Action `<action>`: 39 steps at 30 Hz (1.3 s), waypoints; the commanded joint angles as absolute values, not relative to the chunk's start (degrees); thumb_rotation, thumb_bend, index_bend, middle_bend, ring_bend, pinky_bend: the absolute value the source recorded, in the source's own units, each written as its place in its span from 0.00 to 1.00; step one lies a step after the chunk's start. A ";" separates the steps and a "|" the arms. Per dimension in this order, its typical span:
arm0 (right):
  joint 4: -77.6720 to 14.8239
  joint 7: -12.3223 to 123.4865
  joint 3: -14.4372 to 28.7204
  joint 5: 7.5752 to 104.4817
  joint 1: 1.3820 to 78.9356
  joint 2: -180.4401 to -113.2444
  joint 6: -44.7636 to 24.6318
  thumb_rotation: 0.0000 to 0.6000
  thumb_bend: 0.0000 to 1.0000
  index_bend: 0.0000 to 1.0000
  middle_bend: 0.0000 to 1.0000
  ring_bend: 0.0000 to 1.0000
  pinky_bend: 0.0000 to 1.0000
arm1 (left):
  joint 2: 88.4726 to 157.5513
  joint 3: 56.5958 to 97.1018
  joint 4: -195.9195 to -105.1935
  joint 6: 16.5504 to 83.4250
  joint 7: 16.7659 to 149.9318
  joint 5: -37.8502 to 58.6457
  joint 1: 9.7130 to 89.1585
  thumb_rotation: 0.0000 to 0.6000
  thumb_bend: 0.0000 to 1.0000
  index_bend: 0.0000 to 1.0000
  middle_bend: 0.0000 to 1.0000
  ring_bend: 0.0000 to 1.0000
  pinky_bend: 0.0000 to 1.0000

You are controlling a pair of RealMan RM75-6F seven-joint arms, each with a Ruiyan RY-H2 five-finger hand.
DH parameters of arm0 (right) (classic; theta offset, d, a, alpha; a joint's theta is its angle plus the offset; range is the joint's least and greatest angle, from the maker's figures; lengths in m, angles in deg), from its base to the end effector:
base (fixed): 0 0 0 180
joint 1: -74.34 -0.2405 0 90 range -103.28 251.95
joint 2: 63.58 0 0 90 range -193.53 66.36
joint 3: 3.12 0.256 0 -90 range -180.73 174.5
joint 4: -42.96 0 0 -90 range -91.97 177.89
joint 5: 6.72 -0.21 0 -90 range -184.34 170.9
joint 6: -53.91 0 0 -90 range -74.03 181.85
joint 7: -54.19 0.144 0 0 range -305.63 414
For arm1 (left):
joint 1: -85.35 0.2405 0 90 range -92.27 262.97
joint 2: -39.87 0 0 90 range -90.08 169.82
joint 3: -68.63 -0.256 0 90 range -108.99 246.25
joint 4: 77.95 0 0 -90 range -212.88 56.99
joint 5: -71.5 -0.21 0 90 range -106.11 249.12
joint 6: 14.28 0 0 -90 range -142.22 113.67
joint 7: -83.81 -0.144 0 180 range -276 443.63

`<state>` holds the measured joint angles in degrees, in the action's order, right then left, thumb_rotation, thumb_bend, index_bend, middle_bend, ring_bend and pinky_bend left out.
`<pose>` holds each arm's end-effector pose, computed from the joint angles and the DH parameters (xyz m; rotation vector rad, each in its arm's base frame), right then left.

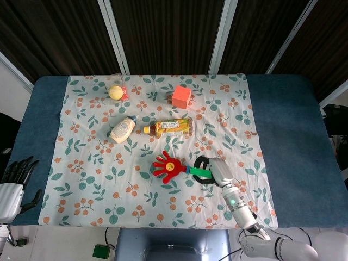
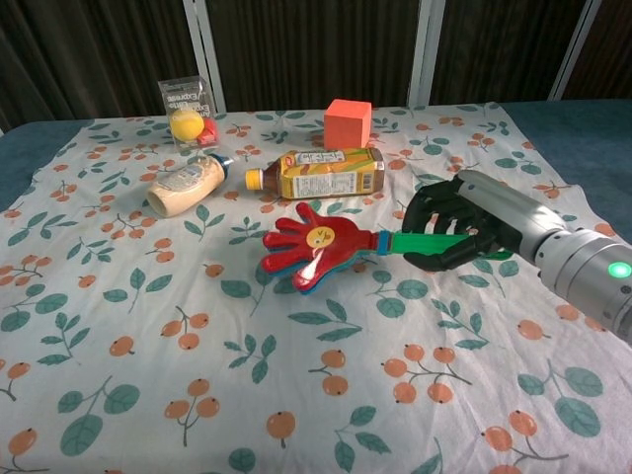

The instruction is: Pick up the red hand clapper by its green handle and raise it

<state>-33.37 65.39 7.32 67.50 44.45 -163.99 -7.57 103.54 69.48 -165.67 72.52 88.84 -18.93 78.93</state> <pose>-0.1826 -0.2980 -0.0561 1.5083 -1.4869 1.2871 -0.3134 0.1832 0.1640 -1.4656 -0.8590 -0.9603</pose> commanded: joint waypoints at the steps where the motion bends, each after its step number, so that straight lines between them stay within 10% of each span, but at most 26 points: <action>1: -35.65 69.35 8.93 66.03 45.09 -163.16 -6.58 1.00 0.48 0.81 0.64 0.64 0.80 | 103.55 69.48 -165.69 72.53 88.80 -18.94 78.94 1.00 0.40 0.00 0.00 0.00 0.06; 11: -39.29 96.46 8.82 75.60 46.83 -160.23 -10.25 1.00 0.48 0.80 0.69 0.71 0.93 | 103.57 69.41 -165.79 72.31 88.35 -19.03 78.89 1.00 0.40 0.00 0.00 0.00 0.06; 24: -43.28 118.43 9.98 86.21 53.43 -158.51 -35.78 1.00 0.48 0.76 0.69 0.71 0.98 | 103.79 69.47 -166.37 71.69 86.70 -18.45 78.82 1.00 0.40 0.00 0.00 0.00 0.06; 39: -52.85 67.73 3.95 67.64 45.51 -146.55 -2.62 1.00 0.48 0.81 0.72 0.74 1.00 | 103.89 69.12 -166.61 72.20 86.01 -19.46 78.93 1.00 0.40 0.00 0.00 0.00 0.06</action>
